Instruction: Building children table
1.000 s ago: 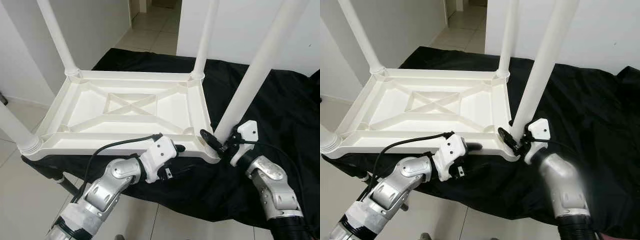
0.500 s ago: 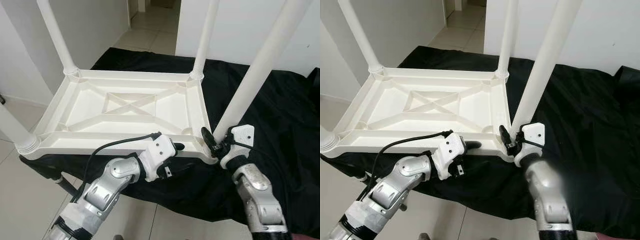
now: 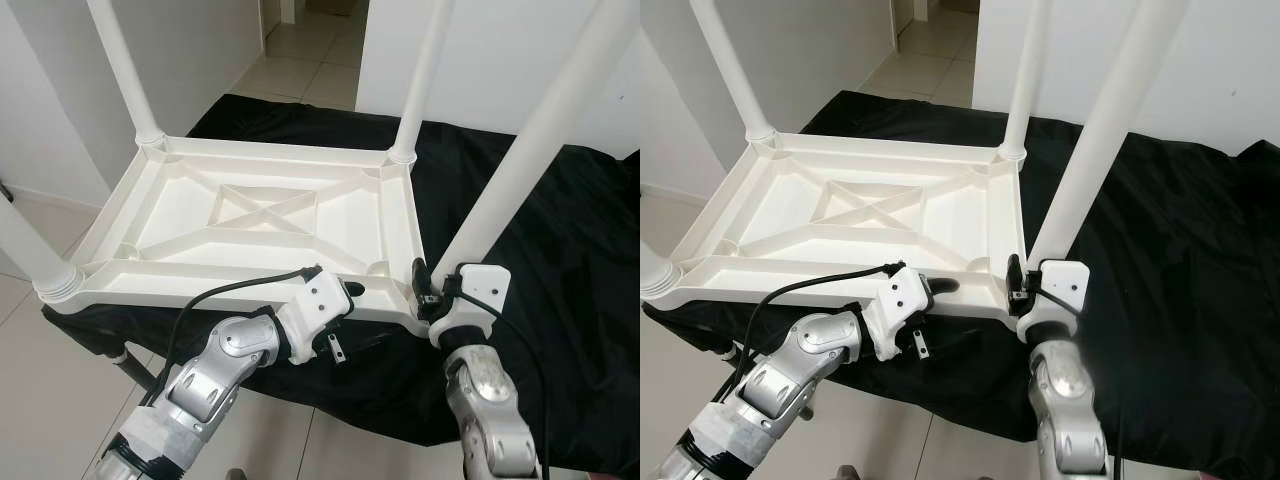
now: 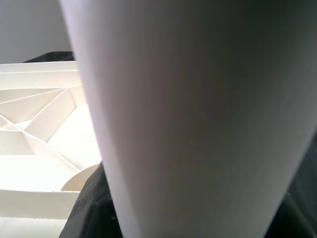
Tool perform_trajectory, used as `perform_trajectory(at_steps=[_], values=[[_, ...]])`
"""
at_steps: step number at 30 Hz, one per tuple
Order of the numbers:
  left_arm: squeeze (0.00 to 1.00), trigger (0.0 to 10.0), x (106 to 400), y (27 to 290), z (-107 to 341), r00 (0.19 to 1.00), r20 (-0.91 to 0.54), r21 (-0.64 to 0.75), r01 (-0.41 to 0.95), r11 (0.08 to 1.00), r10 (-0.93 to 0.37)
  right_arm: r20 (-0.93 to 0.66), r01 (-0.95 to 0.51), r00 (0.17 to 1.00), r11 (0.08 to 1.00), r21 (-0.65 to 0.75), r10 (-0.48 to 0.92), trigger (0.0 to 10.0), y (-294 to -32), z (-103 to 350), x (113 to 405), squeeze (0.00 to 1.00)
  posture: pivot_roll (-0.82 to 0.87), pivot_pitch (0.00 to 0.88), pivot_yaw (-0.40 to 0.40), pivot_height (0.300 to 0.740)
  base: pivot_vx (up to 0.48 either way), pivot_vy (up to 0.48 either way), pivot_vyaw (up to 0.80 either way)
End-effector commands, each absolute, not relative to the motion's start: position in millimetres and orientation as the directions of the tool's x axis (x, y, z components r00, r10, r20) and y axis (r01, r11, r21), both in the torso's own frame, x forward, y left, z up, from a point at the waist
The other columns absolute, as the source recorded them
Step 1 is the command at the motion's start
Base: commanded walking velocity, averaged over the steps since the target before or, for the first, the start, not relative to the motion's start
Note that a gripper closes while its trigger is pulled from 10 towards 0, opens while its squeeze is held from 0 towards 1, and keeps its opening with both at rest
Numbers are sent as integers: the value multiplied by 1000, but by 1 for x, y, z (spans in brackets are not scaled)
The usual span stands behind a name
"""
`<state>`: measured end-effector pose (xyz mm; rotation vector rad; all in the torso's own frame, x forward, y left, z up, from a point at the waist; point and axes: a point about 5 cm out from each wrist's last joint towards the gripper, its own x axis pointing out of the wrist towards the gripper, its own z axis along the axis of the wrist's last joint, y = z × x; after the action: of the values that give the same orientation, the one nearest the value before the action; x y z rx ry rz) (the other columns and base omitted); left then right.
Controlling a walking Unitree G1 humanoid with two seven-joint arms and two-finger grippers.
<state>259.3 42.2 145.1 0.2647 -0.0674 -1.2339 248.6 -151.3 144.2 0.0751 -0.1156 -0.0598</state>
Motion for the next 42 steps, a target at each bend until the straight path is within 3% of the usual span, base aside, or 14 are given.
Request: perform_trajectory(at_steps=[1, 6, 7, 8, 9, 11, 12, 20, 21, 23, 24, 32, 33, 42], values=[[0, 10000, 259, 43, 142, 310, -112, 242, 930, 276, -944, 33, 112, 993, 987, 112, -116, 10000, -155, 130, 245, 0, -39, 66, -19, 740, 0, 0, 0], [0, 9451, 260, 45, 143, 307, -96, 227, 933, 280, -947, 19, 146, 989, 983, 116, -149, 10000, -152, 130, 243, 0, -41, 65, -18, 740, 0, 0, 0], [0, 1373, 260, 45, 144, 302, -86, 200, 939, 281, -949, 17, 155, 987, 981, 115, -158, 10000, -152, 130, 243, 0, -47, 61, -17, 740, 0, 0, 0], [0, 1373, 260, 45, 144, 302, -86, 200, 939, 281, -949, 17, 155, 987, 981, 115, -158, 10000, -152, 130, 243, 0, -47, 61, -17, 740, 0, 0, 0], [0, 0, 260, 45, 144, 304, -80, 186, 940, 286, -949, 16, 161, 986, 980, 114, -164, 10000, -152, 131, 243, 0, -47, 61, -17, 740, 0, 0, 0], [0, 0, 260, 45, 144, 304, -80, 186, 940, 286, -949, 16, 161, 986, 980, 114, -164, 10000, -152, 131, 243, 0, -47, 61, -17, 740, 0, 0, 0], [0, 10000, 261, 44, 143, 309, -99, 206, 936, 285, -946, 14, 169, 985, 979, 114, -171, 10000, -151, 131, 243, 0, -48, 59, -17, 740, 0, 0, 0], [0, 10000, 263, 43, 142, 321, -112, 233, 928, 290, -940, 7, 198, 980, 973, 119, -200, 10000, -149, 129, 243, 0, -45, 57, -21, 740, 0, 0, 0], [0, 10000, 263, 43, 142, 321, -112, 234, 928, 289, -940, 12, 197, 980, 974, 111, -200, 10000, -149, 129, 243, 82, -43, 57, -23, 740, 0, 0, 0], [0, 10000, 263, 42, 142, 321, -112, 234, 928, 289, -940, 16, 196, 980, 975, 105, -199, 10000, -148, 129, 243, 82, -41, 57, -24, 740, 0, 0, 0], [0, 10000, 263, 42, 142, 325, -110, 236, 927, 293, -939, 36, 174, 983, 977, 123, -180, 10000, -147, 132, 243, 1000, -40, 57, -26, 740, 0, 0, 0], [0, 10000, 261, 41, 142, 328, -106, 233, 926, 297, -939, 116, -38, 993, 989, 143, 21, 10000, -143, 143, 246, 1000, -43, 61, -30, 740, 0, 0, 0], [0, 10000, 261, 41, 141, 327, -107, 235, 926, 295, -939, 126, -98, 989, 987, 126, 82, 10000, -145, 144, 247, 0, -42, 61, -30, 740, 0, 0, 0], [0, 10000, 260, 43, 142, 325, -111, 242, 925, 292, -939, 135, -368, 922, 930, 3, 364, 10000, -167, 149, 249, 0, -37, 70, -27, 740, 0, 0, 0]])
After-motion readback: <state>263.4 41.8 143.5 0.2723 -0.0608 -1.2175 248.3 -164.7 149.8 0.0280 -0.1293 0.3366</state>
